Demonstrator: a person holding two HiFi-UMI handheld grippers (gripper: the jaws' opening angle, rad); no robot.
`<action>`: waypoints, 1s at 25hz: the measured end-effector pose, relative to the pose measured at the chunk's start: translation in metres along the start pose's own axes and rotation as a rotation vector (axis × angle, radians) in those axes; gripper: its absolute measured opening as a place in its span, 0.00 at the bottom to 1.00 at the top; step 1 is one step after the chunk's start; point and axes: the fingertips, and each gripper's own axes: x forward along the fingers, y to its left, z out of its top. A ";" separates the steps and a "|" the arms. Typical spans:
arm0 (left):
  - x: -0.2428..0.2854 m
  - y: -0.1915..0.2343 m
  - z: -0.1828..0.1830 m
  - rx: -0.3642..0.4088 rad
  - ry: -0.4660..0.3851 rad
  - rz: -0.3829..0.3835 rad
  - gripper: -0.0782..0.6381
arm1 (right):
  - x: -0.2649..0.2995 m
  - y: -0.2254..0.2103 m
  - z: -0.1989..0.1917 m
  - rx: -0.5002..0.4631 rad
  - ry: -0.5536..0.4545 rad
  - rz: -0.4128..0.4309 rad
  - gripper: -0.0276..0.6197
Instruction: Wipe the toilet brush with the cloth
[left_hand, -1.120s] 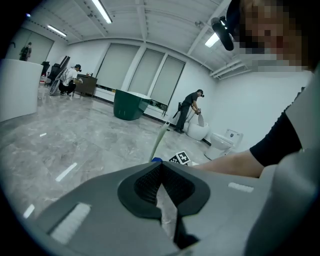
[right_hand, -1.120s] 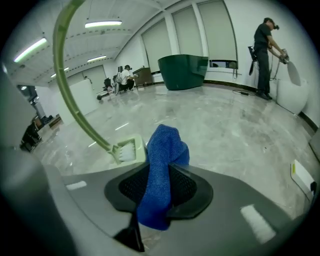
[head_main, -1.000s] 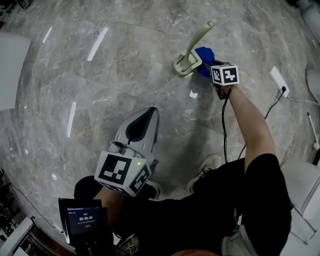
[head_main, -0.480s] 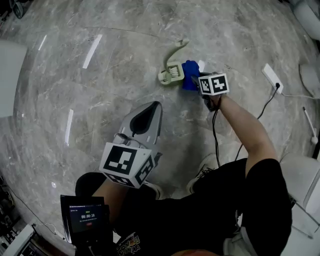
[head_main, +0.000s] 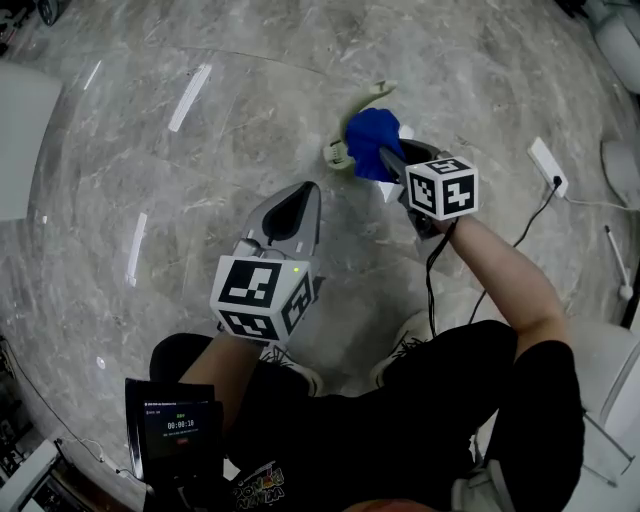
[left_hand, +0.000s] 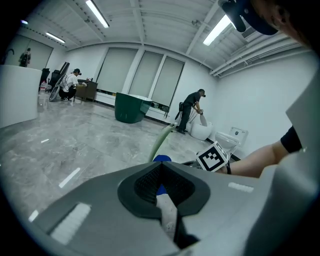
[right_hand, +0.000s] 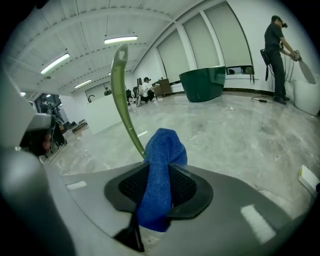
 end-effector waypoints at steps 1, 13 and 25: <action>0.001 0.000 -0.001 -0.004 0.002 -0.003 0.12 | 0.002 0.002 -0.001 0.001 0.006 0.003 0.22; -0.001 -0.001 0.009 -0.012 -0.032 -0.014 0.12 | -0.051 0.041 0.074 0.007 -0.207 0.124 0.22; 0.000 -0.005 0.012 -0.014 -0.048 -0.028 0.12 | -0.120 0.045 0.116 -0.005 -0.368 0.125 0.22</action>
